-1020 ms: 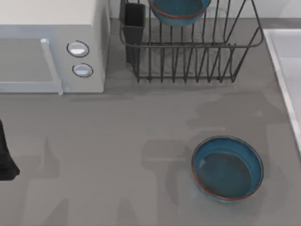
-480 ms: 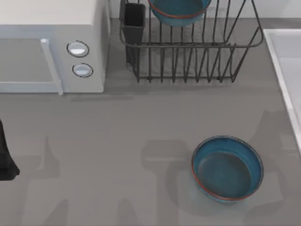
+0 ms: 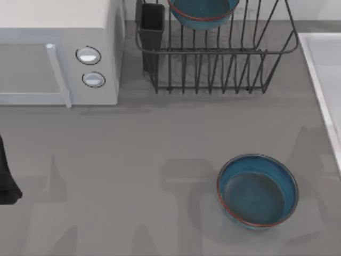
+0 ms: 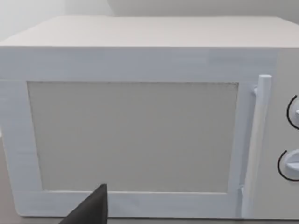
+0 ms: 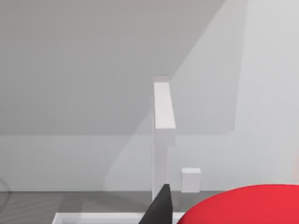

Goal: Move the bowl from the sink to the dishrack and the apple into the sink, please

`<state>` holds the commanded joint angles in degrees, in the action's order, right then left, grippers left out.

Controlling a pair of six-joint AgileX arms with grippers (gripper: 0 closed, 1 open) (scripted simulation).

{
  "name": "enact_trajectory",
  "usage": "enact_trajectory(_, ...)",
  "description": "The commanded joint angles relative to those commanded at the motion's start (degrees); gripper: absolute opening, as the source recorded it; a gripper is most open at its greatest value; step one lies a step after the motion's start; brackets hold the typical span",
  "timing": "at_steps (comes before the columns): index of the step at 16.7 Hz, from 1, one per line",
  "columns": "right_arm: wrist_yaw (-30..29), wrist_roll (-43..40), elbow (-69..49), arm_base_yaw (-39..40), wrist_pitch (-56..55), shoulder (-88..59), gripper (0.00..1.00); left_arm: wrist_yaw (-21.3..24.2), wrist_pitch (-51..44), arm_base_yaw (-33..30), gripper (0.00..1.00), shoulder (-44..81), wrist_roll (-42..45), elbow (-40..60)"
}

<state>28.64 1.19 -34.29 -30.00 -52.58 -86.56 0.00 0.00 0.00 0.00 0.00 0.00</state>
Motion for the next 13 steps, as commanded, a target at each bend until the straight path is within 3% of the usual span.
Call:
enact_trajectory(4,0.2,0.0,0.8,-0.3,-8.9,-8.5,0.0,0.0,0.0,0.0,1.0,0.0,0.0,0.0)
enact_trajectory(13,-0.2,-0.3,5.5,-0.3,-42.5,-36.4,0.0,0.0,0.0,0.0,1.0,0.0,0.0,0.0)
